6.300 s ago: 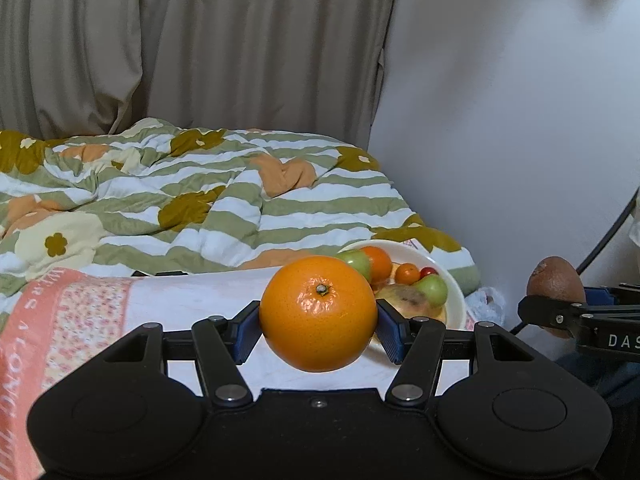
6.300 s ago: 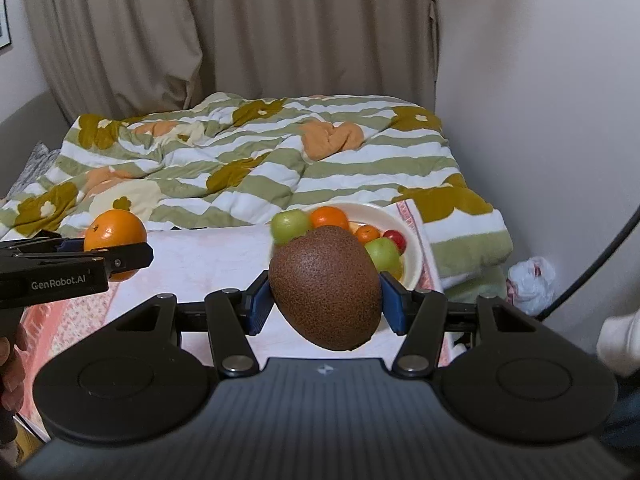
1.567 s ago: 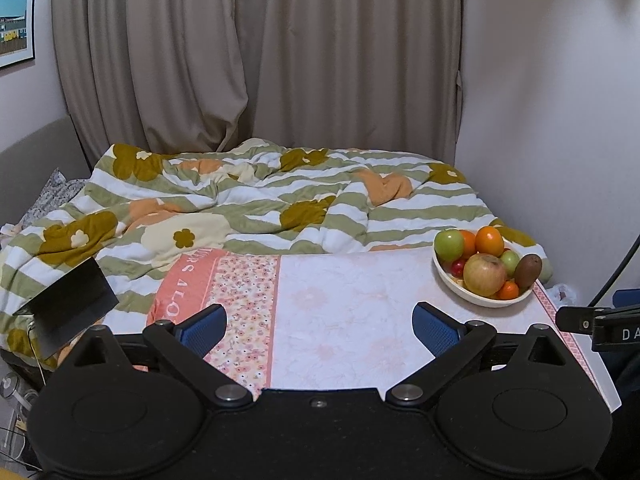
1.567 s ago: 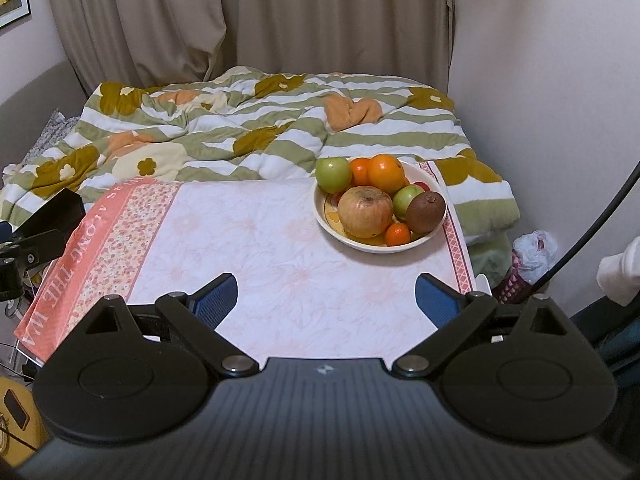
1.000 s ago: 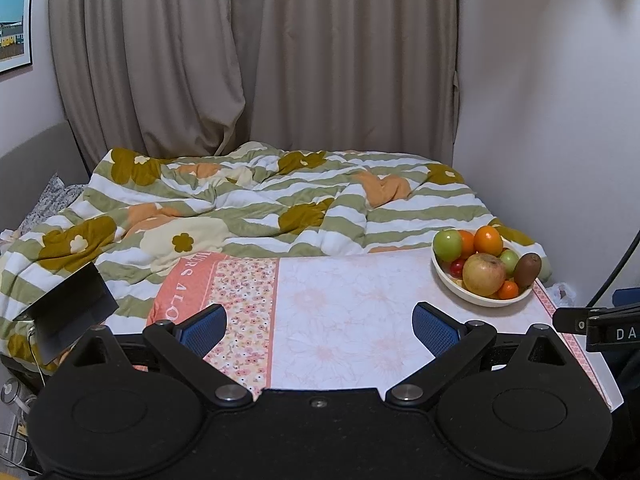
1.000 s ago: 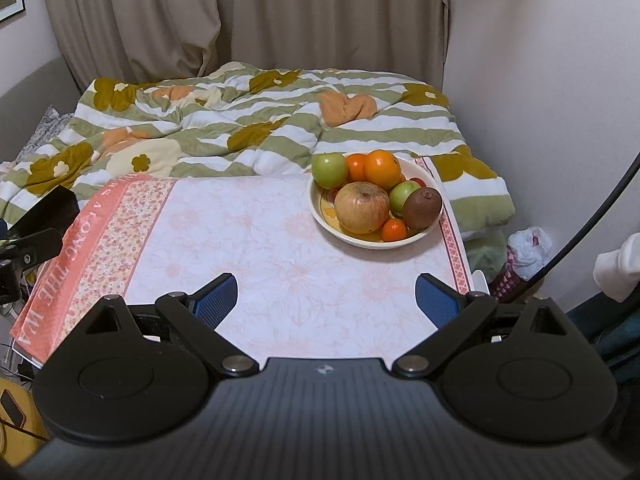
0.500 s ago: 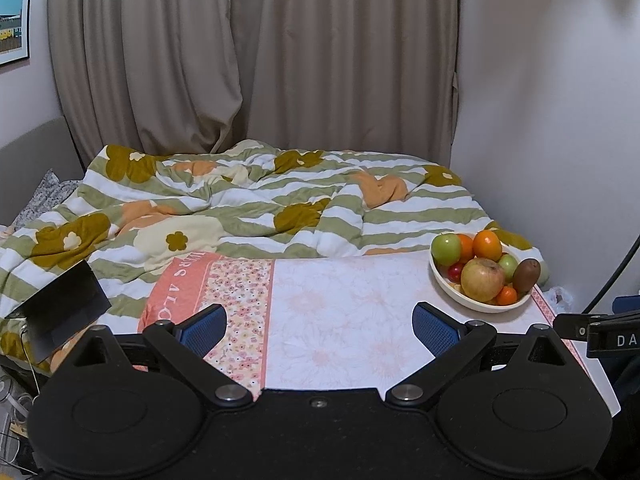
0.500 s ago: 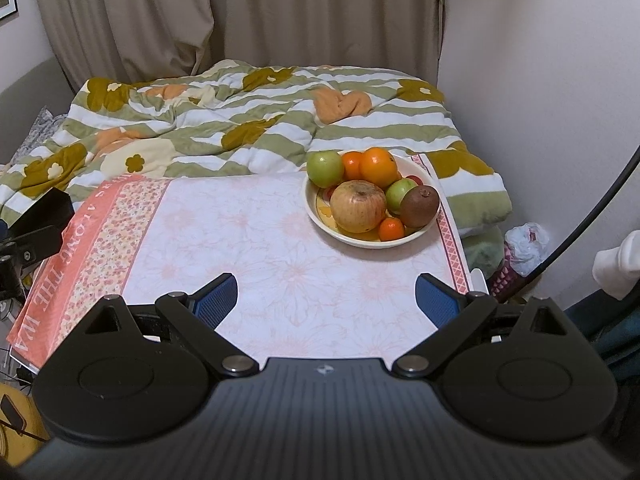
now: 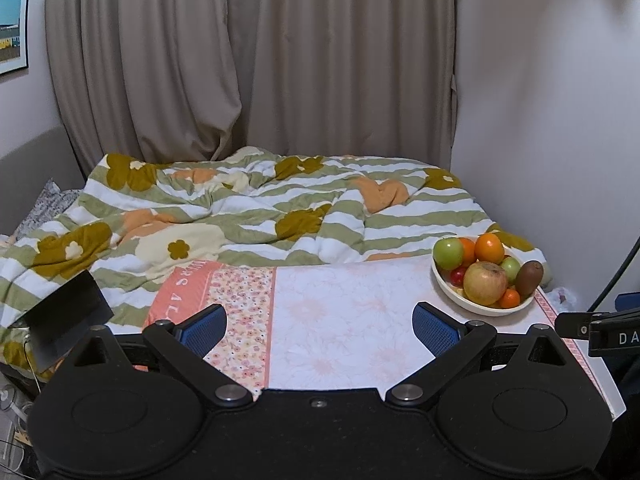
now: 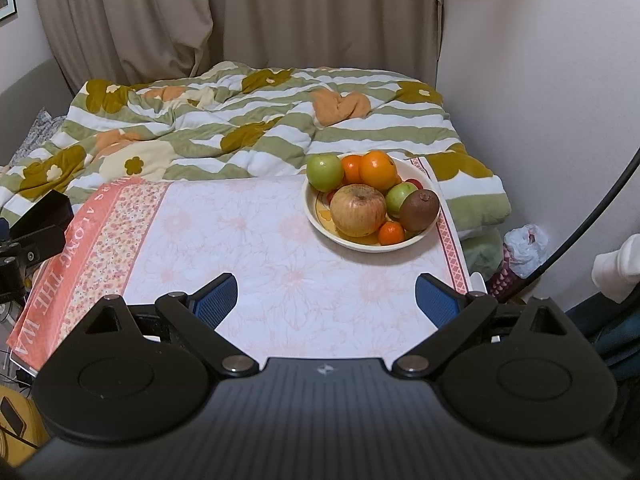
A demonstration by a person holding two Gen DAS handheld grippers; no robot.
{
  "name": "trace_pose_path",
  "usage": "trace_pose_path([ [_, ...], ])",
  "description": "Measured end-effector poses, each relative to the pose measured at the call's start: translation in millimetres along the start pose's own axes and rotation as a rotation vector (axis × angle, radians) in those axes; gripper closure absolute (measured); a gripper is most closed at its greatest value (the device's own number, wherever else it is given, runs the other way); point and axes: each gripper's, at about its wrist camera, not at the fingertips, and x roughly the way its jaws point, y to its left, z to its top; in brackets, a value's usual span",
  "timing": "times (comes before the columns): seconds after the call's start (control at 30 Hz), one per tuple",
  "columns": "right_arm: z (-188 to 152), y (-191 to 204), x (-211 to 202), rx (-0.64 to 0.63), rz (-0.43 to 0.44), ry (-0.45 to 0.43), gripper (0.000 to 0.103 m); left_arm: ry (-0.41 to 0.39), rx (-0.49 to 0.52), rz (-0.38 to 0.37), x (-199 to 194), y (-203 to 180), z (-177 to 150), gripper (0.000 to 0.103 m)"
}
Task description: Organize fruits
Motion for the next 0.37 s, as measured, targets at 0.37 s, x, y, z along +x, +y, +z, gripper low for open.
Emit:
trace_pose_path([
  [0.37,1.5,0.5,3.7,0.008,0.005,0.014,0.000,0.034,-0.026,0.010,4.8,6.9,2.2,0.000],
])
